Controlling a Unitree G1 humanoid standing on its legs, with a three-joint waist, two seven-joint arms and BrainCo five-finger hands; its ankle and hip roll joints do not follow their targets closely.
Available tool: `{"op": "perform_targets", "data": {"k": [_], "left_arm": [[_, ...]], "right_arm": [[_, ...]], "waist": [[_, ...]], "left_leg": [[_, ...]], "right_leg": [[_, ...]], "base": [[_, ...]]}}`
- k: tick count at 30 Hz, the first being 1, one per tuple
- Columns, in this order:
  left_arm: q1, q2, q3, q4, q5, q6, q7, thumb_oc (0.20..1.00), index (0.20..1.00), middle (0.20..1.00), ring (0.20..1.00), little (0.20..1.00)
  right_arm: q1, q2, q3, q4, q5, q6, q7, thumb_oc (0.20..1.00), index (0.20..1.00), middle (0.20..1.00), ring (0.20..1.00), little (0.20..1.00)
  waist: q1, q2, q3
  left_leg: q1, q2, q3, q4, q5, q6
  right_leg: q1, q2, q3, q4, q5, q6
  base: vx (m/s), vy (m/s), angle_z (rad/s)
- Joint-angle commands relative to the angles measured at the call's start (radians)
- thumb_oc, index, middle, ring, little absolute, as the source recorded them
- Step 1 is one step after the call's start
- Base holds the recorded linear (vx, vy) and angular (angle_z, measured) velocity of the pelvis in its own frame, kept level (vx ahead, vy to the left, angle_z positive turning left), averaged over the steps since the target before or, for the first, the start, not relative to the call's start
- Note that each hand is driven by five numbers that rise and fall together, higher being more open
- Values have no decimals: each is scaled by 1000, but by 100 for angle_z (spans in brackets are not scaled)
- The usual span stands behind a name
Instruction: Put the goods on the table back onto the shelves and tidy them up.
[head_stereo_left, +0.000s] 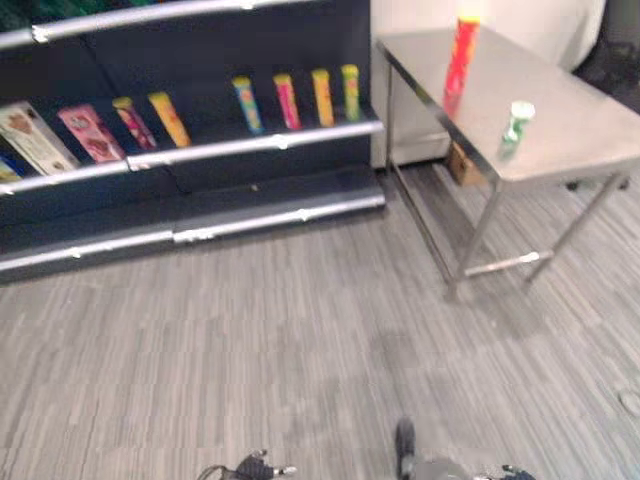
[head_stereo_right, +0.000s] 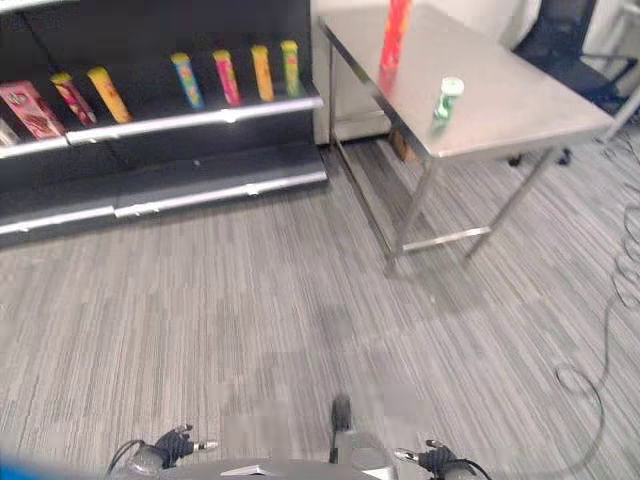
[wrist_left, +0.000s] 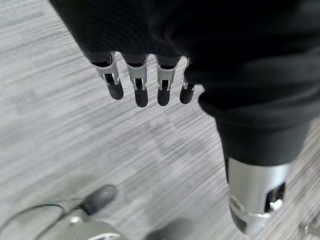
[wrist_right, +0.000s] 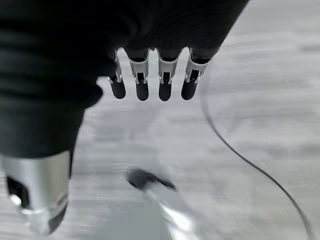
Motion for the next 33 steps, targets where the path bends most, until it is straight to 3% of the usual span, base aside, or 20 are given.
{"op": "perform_targets", "data": {"k": [1, 2, 3, 5, 8, 10, 12, 13, 14, 15, 17, 19, 23, 26, 27, 28, 29, 31, 33], "left_arm": [[-87, 17, -16, -14, 0, -21, 1, 1000, 1000, 1000, 1000, 1000], [-88, 17, -15, -17, -9, -18, 0, 1000, 1000, 1000, 1000, 1000], [-88, 19, -10, -25, -26, -16, -1, 1000, 1000, 1000, 1000, 1000], [-90, 24, -9, -36, -38, -11, 1, 1000, 1000, 1000, 1000, 1000], [-91, 25, -6, -33, -49, -10, 4, 1000, 1000, 1000, 1000, 1000], [-91, 18, -1, -34, -67, -12, 2, 1000, 1000, 1000, 1000, 1000], [-87, 14, 2, -31, -70, -10, 1, 1000, 1000, 1000, 1000, 1000], [-82, 13, 4, -28, -69, -13, 3, 1000, 1000, 1000, 1000, 1000], [-76, 10, 5, -26, -70, -13, 6, 1000, 1000, 1000, 1000, 1000], [-74, 9, 6, -25, -71, -12, 7, 1000, 1000, 1000, 1000, 1000], [-66, 7, 11, -19, -75, -13, 8, 1000, 1000, 1000, 1000, 1000], [-59, 3, 17, -5, -79, -9, 5, 1000, 1000, 1000, 1000, 1000], [-43, 0, 29, 2, -78, -7, 6, 1000, 1000, 1000, 1000, 1000], [-38, 11, 33, -5, -77, -9, 6, 1000, 1000, 1000, 1000, 1000], [-42, 17, 32, -8, -76, -10, 8, 1000, 1000, 1000, 1000, 1000], [-42, 17, 32, -8, -76, -10, 8, 1000, 1000, 1000, 1000, 1000], [-52, 31, 29, -15, -71, -9, 7, 1000, 1000, 1000, 1000, 1000], [-59, 35, 23, -19, -66, -8, 6, 1000, 1000, 1000, 1000, 1000], [-64, 39, 19, -21, -61, -5, 8, 1000, 1000, 1000, 1000, 1000]], "right_arm": [[-33, -29, -3, 5, 25, -24, -10, 1000, 1000, 1000, 1000, 1000], [-25, -27, 4, 13, 23, -26, -5, 1000, 1000, 1000, 1000, 1000], [-17, -22, 10, 19, 22, -26, -2, 1000, 1000, 1000, 1000, 1000], [-15, -21, 13, 18, 17, -24, -4, 1000, 1000, 1000, 1000, 1000], [-20, -23, 11, 22, 24, -20, -8, 1000, 1000, 1000, 1000, 1000], [-22, -22, 14, 23, 29, -20, -11, 1000, 1000, 1000, 1000, 1000], [-21, -21, 20, 23, 24, -23, -13, 1000, 1000, 1000, 1000, 1000], [-21, -23, 23, 22, 20, -24, -14, 1000, 1000, 1000, 1000, 1000], [-19, -23, 28, 24, 14, -27, -19, 1000, 1000, 1000, 1000, 1000], [-21, -25, 28, 27, 11, -28, -22, 1000, 1000, 1000, 1000, 1000], [-23, -28, 27, 34, 1, -31, -29, 1000, 1000, 1000, 1000, 1000], [-21, -25, 27, 37, -5, -32, -27, 1000, 1000, 1000, 1000, 1000], [-18, -18, 25, 43, -11, -32, -27, 1000, 1000, 1000, 1000, 1000], [-24, -7, 41, 40, -31, -24, -17, 1000, 1000, 1000, 1000, 1000], [-34, -3, 34, 38, -34, -22, -15, 1000, 1000, 1000, 1000, 1000], [-34, -3, 34, 38, -34, -22, -15, 1000, 1000, 1000, 1000, 1000], [-42, -1, 27, 33, -28, -19, -12, 1000, 1000, 1000, 1000, 1000], [-44, -1, 17, 29, -18, -20, -13, 1000, 1000, 1000, 1000, 1000], [-46, 2, 10, 26, -12, -18, -14, 1000, 1000, 1000, 1000, 1000]], "waist": [[-32, -1, 44], [-35, -5, 41], [-34, -18, 59], [-27, -24, 86], [-21, -27, 102], [-19, -38, 104], [-16, -56, 107], [-16, -65, 109], [-14, -60, 106], [-14, -55, 104], [-12, -47, 106], [-15, -37, 98], [-4, -28, 72], [18, -42, 38], [28, -41, 18], [28, -41, 18], [22, -29, 20], [10, -23, 32], [-5, -22, 53]], "left_leg": [[-23, -78, -3, 3, 3, 4], [-50, -55, 4, 107, 45, -30], [-157, -22, -5, 368, 133, -57], [-253, 5, -23, 568, 202, -64], [-323, 17, -14, 646, 192, -52], [-396, 8, -4, 620, 132, -31], [-424, -17, 1, 498, 68, -4], [-443, -38, -10, 392, 62, 1], [-416, -57, -47, 138, 147, -10], [-405, -60, -67, 39, 205, -21], [-421, -64, -111, -101, 246, -30], [-437, -63, -137, -126, 238, -42], [-404, -62, -130, -126, 276, -52], [-358, -81, -85, -126, 255, -21], [-327, -97, -47, -126, 215, 11], [-327, -97, -47, -126, 215, 11], [-292, -111, -32, -126, 176, 33], [-267, -123, -34, -126, 162, 47], [-235, -141, -31, -126, 143, 67]], "right_leg": [[-53, -18, 54, 21, -118, 94], [-12, 3, 58, 16, -157, 64], [37, 19, 65, 16, -192, 28], [65, 32, 61, 16, -204, 4], [79, 36, 65, 16, -212, -5], [90, 24, 64, 16, -217, -5], [101, 2, 63, 16, -216, 7], [102, -8, 58, 16, -217, 15], [117, -7, 60, 16, -224, 18], [125, -2, 57, 16, -229, 17], [145, 11, 59, 16, -251, 16], [161, 26, 75, 16, -259, 19], [186, 24, 108, 16, -278, 23], [211, -18, 131, 16, -291, 46], [187, -57, 122, 97, -299, 82], [187, -57, 122, 97, -299, 82], [112, -75, 110, 274, -309, 117], [50, -89, 106, 423, -284, 138], [-9, -118, 92, 564, -213, 157]], "base": [[438, -474, 16], [415, -555, 0], [371, -576, -5], [132, -320, 23], [45, -110, -31], [74, -104, -43], [94, -49, -9], [163, -6, 9], [193, 2, 21], [239, 17, 27], [207, 28, 25], [245, 63, -20], [300, 129, -68], [412, 269, -100], [367, 300, -109], [438, 412, -52], [239, 254, -50], [186, 235, -31], [78, 165, 22]]}}
